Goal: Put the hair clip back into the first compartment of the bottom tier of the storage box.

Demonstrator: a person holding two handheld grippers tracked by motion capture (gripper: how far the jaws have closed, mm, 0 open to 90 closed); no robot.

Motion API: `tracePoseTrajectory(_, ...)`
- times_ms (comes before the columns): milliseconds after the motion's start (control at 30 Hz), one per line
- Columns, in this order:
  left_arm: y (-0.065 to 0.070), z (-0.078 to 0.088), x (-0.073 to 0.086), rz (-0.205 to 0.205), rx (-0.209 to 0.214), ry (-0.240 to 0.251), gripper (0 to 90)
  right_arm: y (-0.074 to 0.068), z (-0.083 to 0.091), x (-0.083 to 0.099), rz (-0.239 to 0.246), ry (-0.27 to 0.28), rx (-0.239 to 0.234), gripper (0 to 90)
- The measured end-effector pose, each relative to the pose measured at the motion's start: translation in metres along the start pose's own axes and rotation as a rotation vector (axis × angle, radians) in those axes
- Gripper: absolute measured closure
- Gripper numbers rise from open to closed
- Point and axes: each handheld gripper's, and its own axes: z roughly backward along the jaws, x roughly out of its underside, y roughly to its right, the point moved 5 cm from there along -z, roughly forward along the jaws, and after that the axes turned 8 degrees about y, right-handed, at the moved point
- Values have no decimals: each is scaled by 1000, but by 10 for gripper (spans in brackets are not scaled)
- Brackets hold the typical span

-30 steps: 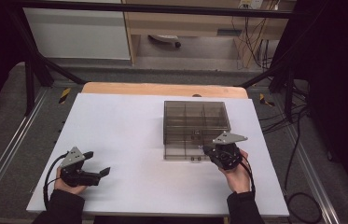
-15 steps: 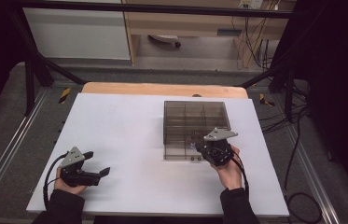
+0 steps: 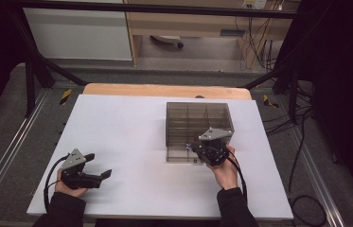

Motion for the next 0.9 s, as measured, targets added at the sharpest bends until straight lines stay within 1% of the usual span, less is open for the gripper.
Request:
tracePoseTrajectory(400, 0, 0, 0, -1, 1, -1, 27, -6, -17, -1, -1, -12, -21, 895)
tracePoseTrajectory(900, 0, 0, 0, -1, 0, 0, 27, -11, -37, 2, -8, -41, -32, 895)
